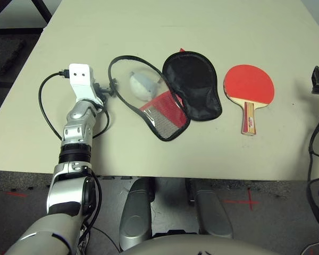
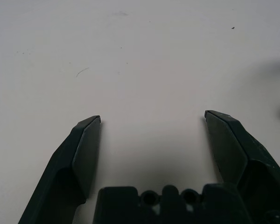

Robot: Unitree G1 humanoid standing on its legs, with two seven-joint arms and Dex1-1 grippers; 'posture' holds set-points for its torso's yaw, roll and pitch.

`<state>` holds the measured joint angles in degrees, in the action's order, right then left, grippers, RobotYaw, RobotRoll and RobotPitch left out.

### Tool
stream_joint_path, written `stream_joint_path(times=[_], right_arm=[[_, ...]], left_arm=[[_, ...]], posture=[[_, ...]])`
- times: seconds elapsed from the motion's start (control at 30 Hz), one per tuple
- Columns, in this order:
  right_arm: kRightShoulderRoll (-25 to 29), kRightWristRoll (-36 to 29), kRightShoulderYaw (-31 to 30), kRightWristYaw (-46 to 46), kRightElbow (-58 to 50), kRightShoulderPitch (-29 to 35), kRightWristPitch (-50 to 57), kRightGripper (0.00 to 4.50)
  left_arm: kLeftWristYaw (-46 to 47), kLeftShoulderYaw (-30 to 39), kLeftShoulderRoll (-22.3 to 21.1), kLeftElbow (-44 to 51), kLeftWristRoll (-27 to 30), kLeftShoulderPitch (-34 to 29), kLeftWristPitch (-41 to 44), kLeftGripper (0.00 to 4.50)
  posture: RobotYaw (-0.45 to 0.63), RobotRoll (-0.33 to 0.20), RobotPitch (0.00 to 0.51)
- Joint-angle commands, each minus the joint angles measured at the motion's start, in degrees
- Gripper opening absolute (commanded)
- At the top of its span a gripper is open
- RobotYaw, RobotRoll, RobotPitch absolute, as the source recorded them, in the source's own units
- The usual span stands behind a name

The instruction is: Store the ping-pong paddle in its case and zip it.

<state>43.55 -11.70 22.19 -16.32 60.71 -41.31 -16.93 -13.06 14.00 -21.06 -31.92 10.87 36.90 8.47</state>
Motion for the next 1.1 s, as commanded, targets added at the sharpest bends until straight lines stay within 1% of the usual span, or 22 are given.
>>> stream_joint_path(times=[0.03,0.13,0.2,0.3,0.4,0.5,0.57,0.63,0.73,0.83,0.93,1.0,1.1], right_arm=[[-0.24,-0.67,0.73,-0.19,-0.37,0.64,0.23,4.46],[-0.23,-0.53,0.64,0.24,-0.14,0.93,0.55,4.46],[0.30,-0.30,0.61,1.74,-0.40,0.95,3.37,4.46],[1.05,-0.12,-0.12,1.73,-3.93,1.54,9.25,4.46],[1.96,0.18,-1.13,1.44,-12.13,3.09,17.62,4.46],[2.48,-1.26,-1.59,1.72,-25.35,4.60,31.72,4.46],[3.46,-3.48,-2.54,0.40,-35.30,4.89,45.76,4.46],[3.68,-7.26,-2.37,0.08,-42.54,3.91,62.26,4.46],[2.06,-9.98,-0.82,2.84,-52.24,3.46,76.58,4.46],[0.43,-13.06,-1.37,3.74,-61.58,1.11,93.85,4.46],[-2.95,-14.28,-0.74,4.79,-68.82,-0.70,105.96,4.46],[-4.49,-17.13,-0.94,5.78,-71.42,-0.81,109.12,4.46],[-4.82,-23.78,-2.36,8.56,-72.77,-0.27,109.43,4.46]], left_arm=[[1.16,0.45,0.17,-0.26,-0.13,-1.13,0.45,4.50],[2.47,1.06,0.37,-1.37,0.09,-0.06,0.56,4.50],[2.47,1.87,-1.37,-2.02,0.11,0.70,0.53,4.50],[1.05,3.10,-5.91,-3.55,0.26,2.47,0.26,4.50],[-2.30,3.65,-11.46,-5.58,0.58,5.24,0.29,4.50],[-8.29,3.09,-16.82,-8.16,0.77,8.67,0.80,4.50],[-13.21,1.98,-19.48,-9.71,1.02,12.21,2.46,4.50],[-18.99,0.31,-20.74,-11.00,1.38,15.90,5.16,4.50],[-25.34,-1.71,-21.21,-12.99,1.14,19.69,7.00,4.50],[-32.81,-5.30,-18.63,-14.03,1.33,25.33,10.06,4.50],[-37.71,-8.23,-16.10,-14.10,0.56,27.70,9.99,4.50],[-40.90,-10.14,-14.13,-13.46,0.47,28.64,10.48,4.50],[-44.78,-12.45,-11.51,-11.26,0.92,28.83,11.75,4.50]], posture=[[-0.06,0.000,0.275],[-0.04,0.000,0.269],[-0.03,0.000,0.267],[-0.02,0.000,0.267],[-0.03,0.000,0.263],[-0.05,0.000,0.261],[-0.06,0.000,0.256],[-0.06,0.000,0.250],[-0.08,0.000,0.241],[-0.10,0.000,0.236],[-0.11,0.000,0.232],[-0.12,0.000,0.229],[-0.13,0.000,0.229]])
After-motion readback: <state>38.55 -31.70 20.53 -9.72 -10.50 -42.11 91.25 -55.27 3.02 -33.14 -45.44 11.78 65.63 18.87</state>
